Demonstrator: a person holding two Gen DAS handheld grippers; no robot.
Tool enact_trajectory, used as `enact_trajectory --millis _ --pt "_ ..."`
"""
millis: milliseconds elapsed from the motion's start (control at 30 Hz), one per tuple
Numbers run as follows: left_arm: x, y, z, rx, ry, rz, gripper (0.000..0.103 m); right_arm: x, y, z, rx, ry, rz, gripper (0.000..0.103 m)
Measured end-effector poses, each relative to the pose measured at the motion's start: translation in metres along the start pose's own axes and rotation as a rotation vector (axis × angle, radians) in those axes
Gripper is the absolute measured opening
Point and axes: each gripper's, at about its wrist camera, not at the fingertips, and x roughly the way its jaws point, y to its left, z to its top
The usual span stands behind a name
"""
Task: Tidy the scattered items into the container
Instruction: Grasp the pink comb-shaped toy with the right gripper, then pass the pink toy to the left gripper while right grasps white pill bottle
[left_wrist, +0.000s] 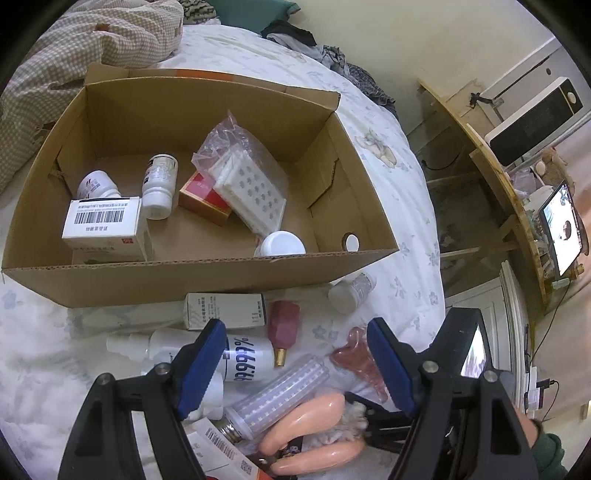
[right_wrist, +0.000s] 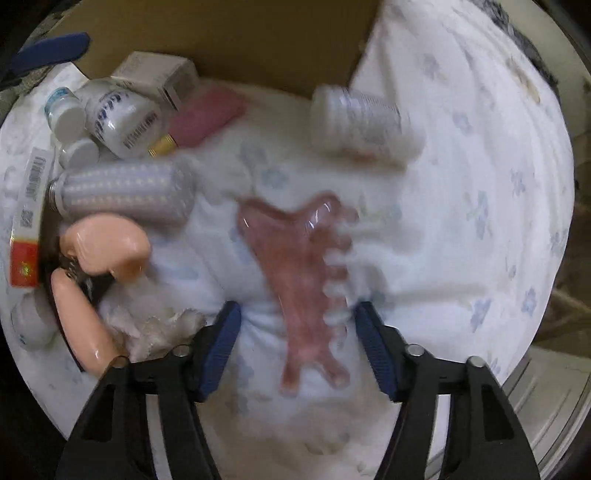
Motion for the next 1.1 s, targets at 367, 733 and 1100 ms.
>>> enact_trajectory --millis 367,733,1100 --pt "-0.004 0.003 0.002 -0.031 -0.001 -0.089 0.079 -0.071 -0.04 0.005 0.203 -0.201 0.262 0.033" --pt "0.006 0.01 0.003 -0.176 0.065 -0.441 0.079 -0.126 0.015 0.018 0.019 -0.356 0.337 0.033" --pt "0.007 0.015 0.006 -0.186 0.064 -0.42 0.022 -0.109 0.028 0.021 -0.007 -0.338 0.363 0.033"
